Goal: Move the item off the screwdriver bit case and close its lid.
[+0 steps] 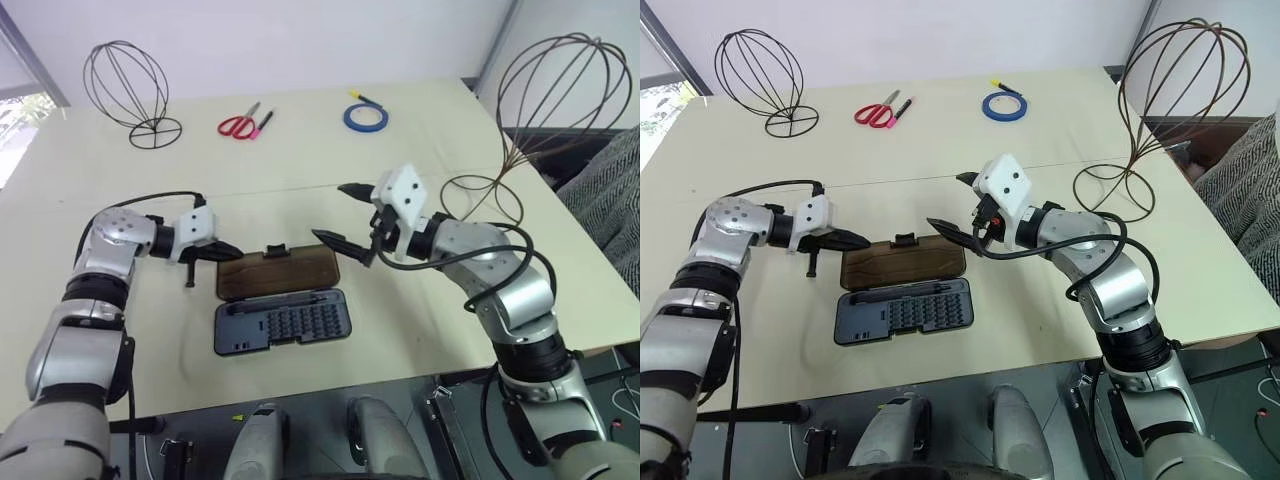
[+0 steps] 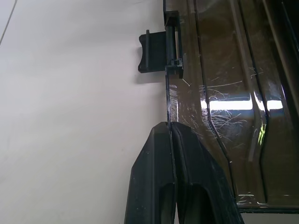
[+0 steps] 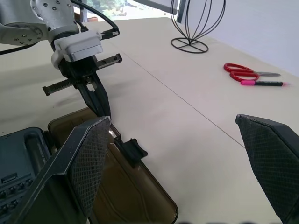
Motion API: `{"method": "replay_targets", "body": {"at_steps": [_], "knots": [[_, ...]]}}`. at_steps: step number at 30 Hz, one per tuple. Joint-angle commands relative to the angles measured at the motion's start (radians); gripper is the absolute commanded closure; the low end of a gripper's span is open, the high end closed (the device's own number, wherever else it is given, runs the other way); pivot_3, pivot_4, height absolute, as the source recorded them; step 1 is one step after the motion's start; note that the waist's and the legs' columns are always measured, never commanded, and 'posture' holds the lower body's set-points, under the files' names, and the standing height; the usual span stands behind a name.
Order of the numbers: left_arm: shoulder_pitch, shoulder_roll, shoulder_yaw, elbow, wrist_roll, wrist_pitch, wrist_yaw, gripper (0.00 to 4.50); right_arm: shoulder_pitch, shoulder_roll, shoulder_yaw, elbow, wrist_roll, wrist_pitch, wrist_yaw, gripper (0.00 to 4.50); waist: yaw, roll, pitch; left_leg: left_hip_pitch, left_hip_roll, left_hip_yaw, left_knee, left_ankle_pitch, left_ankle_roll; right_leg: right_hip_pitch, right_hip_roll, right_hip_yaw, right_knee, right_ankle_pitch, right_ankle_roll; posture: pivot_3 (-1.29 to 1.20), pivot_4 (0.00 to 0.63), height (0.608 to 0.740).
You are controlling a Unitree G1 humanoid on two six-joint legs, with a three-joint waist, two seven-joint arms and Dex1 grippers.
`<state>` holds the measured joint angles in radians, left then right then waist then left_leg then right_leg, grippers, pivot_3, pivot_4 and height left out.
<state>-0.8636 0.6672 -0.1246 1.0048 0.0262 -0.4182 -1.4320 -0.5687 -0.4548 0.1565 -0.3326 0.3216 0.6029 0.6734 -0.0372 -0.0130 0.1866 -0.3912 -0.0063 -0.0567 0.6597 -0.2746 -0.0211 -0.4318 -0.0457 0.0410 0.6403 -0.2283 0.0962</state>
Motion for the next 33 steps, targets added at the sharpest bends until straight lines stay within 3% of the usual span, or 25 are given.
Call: {"method": "replay_targets", "body": {"at_steps": [1,3,6,13,19,24,27,33], "knots": [[0.013,0.013,0.015,-0.035,-0.012,0.011,0.015,4.49,-0.026,0.001,-0.005,-0.033,0.000,-0.010,0.001,0.00,0.000,0.000,0.000,0.000,0.000,0.000,0.000,0.000,0.000,0.000,0.000,0.000,0.000,0.000,0.000,0.00,0.150,0.740],[0.015,0.015,0.014,-0.041,-0.011,0.029,0.019,4.49,-0.026,0.001,-0.005,-0.032,0.000,-0.010,0.002,0.00,-0.001,0.000,0.000,0.000,0.000,0.000,0.000,0.000,0.000,0.000,0.000,0.000,0.000,0.000,0.000,0.00,0.150,0.740],[0.022,0.016,0.020,-0.058,-0.019,0.048,0.032,3.60,-0.026,0.003,-0.003,-0.030,0.000,-0.010,0.003,0.00,-0.001,0.000,0.000,0.000,0.000,0.000,0.000,0.000,0.000,0.000,0.000,0.000,0.000,0.000,0.000,0.00,0.150,0.740],[0.032,0.004,0.071,-0.137,-0.084,0.121,0.079,0.03,-0.025,0.005,-0.001,-0.029,0.000,-0.011,0.005,0.00,-0.001,0.000,0.000,0.000,0.000,0.000,0.000,0.000,0.000,0.000,0.000,0.000,0.000,0.000,0.000,0.00,0.150,0.740],[-0.009,-0.024,0.172,-0.225,-0.184,0.361,0.204,0.03,-0.022,0.008,0.003,-0.026,0.001,-0.009,0.006,0.00,-0.002,0.000,0.000,0.000,0.000,0.000,0.001,0.000,0.000,0.000,0.000,0.000,0.000,0.000,0.000,0.00,0.150,0.740],[0.049,-0.003,0.236,-0.501,-0.316,0.691,0.239,0.03,-0.019,0.007,0.005,-0.027,0.004,-0.007,0.009,0.00,-0.005,0.000,0.000,0.000,0.000,-0.001,0.001,0.000,0.000,0.000,0.000,0.000,0.001,0.000,0.000,0.00,0.150,0.740],[0.180,0.047,0.271,-0.805,-0.424,0.892,0.245,0.82,-0.018,0.005,0.006,-0.023,0.006,-0.006,0.013,0.00,-0.011,0.000,0.000,0.000,0.001,-0.001,0.001,0.000,0.000,0.000,0.000,0.001,0.001,0.000,0.000,0.00,0.150,0.740],[0.522,0.216,0.334,-1.277,-0.630,1.186,0.211,3.92,-0.012,0.006,0.021,-0.007,0.004,-0.014,0.032,0.00,-0.017,0.000,0.001,0.001,0.003,-0.002,-0.001,0.000,0.000,-0.003,0.000,0.003,0.003,-0.001,-0.001,0.00,0.150,0.740]]}}
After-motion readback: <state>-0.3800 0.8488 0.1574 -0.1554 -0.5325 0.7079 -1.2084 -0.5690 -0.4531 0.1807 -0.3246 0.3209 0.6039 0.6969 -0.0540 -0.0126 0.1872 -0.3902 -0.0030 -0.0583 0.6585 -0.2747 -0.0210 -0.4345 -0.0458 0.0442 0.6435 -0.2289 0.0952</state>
